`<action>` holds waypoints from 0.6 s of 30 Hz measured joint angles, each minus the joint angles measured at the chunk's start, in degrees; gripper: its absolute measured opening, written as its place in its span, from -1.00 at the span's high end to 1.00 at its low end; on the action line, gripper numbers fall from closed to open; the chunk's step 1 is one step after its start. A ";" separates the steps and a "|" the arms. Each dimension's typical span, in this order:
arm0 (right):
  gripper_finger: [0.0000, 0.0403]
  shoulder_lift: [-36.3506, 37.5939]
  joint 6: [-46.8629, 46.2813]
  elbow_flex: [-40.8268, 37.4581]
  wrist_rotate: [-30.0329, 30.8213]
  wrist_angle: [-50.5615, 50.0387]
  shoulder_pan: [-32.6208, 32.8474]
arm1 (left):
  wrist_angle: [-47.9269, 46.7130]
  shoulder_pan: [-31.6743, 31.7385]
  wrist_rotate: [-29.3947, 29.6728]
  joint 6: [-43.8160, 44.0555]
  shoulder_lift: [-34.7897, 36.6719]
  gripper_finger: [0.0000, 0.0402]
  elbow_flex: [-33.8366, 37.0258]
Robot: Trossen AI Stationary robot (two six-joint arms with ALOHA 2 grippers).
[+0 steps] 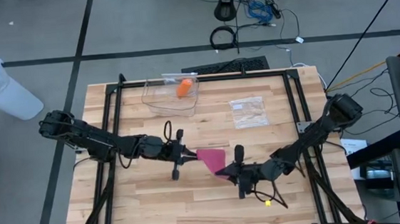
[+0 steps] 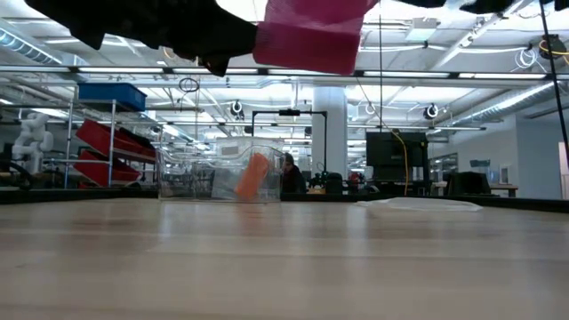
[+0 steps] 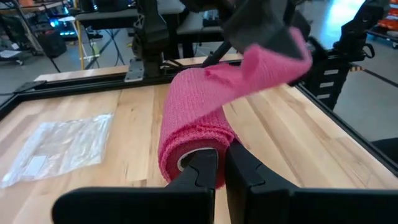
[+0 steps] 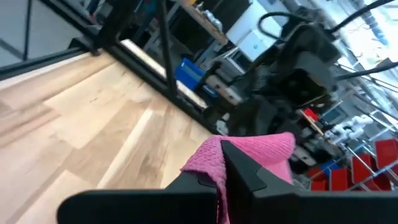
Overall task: Roll bandage
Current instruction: Roll the pink bandage
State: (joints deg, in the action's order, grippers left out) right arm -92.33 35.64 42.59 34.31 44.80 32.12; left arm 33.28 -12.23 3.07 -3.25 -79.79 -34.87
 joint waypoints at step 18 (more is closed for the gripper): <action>-0.02 -1.38 -3.48 0.00 0.38 -4.65 0.40 | 0.81 0.22 -0.02 -0.29 -0.02 0.96 0.00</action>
State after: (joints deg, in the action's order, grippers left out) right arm -93.71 32.16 42.59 34.69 40.15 32.52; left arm 34.09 -12.01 3.05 -3.54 -79.81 -34.87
